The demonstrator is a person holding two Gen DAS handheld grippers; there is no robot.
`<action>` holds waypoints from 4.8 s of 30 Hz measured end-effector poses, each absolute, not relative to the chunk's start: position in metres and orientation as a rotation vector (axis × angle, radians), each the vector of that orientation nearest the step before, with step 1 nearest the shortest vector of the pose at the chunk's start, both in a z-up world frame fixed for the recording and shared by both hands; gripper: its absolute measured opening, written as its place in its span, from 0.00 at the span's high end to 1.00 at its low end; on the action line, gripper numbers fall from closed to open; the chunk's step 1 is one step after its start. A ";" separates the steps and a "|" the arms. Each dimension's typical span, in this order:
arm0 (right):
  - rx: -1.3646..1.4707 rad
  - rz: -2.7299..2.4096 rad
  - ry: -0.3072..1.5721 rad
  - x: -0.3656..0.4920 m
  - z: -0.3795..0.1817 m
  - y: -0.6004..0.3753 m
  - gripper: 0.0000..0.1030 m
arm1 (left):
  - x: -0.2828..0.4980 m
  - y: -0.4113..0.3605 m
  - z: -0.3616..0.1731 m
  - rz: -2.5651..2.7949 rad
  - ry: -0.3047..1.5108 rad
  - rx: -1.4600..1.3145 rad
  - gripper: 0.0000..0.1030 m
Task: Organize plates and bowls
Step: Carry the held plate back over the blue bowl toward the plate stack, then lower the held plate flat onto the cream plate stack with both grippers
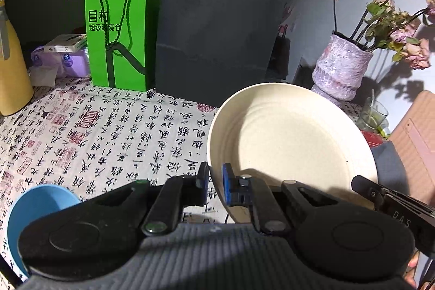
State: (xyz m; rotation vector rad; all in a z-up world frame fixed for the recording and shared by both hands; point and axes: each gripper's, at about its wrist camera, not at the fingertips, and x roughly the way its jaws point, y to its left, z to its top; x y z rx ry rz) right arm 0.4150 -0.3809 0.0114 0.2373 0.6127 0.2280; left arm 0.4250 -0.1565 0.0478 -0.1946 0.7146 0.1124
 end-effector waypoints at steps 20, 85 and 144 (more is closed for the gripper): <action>0.228 0.217 0.553 0.327 0.032 -0.362 0.88 | 0.331 -0.134 0.067 0.061 0.641 -0.233 0.89; 0.206 0.321 0.638 0.168 -0.004 -0.289 0.87 | 0.138 -0.048 0.028 0.078 0.663 -0.368 0.89; -0.170 0.249 0.664 0.162 -0.070 -0.238 0.82 | 0.146 -0.070 -0.056 0.189 0.755 -0.179 0.88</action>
